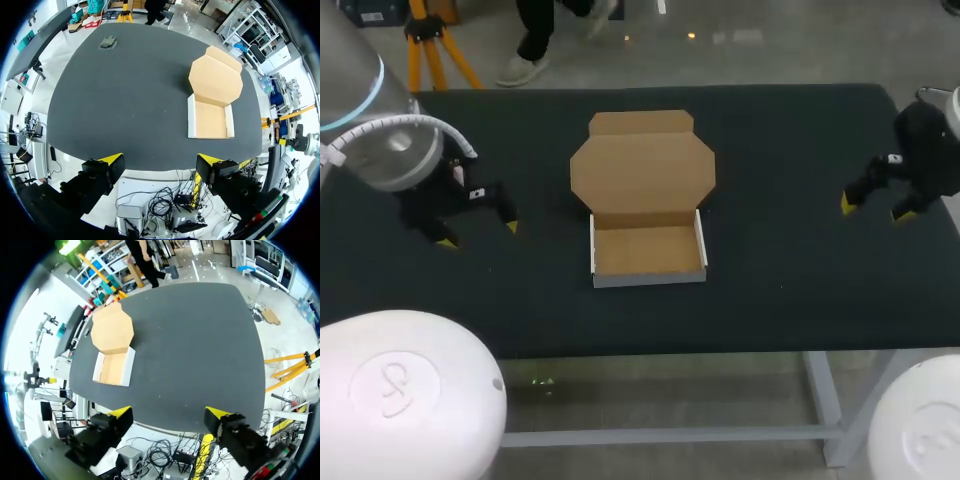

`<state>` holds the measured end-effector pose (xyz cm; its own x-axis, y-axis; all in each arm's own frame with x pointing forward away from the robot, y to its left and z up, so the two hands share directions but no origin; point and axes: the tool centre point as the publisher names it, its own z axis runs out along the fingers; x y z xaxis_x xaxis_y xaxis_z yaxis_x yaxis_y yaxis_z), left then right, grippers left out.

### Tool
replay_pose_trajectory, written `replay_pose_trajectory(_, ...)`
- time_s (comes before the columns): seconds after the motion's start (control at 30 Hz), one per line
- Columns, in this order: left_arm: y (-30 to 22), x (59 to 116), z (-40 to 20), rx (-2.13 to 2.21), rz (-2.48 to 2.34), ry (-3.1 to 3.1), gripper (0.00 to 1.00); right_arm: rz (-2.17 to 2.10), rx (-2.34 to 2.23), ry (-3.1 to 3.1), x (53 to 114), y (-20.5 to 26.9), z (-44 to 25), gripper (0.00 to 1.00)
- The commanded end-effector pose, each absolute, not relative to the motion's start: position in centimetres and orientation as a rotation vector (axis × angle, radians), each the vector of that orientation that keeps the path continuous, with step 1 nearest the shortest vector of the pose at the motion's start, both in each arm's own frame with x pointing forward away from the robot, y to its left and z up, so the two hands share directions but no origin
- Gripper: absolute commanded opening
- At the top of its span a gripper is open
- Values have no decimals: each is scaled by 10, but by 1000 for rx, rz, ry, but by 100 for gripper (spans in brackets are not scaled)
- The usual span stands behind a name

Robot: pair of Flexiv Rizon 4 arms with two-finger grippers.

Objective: Assemble the packaging by folding the flat box into shape, placing the metal phone stand inside, and closing the box properly

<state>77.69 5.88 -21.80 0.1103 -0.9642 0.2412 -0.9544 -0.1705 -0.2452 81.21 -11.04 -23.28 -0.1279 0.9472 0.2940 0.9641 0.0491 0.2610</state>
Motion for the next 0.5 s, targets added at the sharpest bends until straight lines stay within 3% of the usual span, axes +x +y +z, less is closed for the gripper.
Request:
replay_pose_trajectory(0.03,58,792,-228,-2336,-507,2003,100,-615,-2047,-2245,811,-110,-232,100)
replay_pose_trajectory(0.5,74,827,-263,-2413,-412,1943,100,-615,-2047,-2245,811,-110,-232,100)
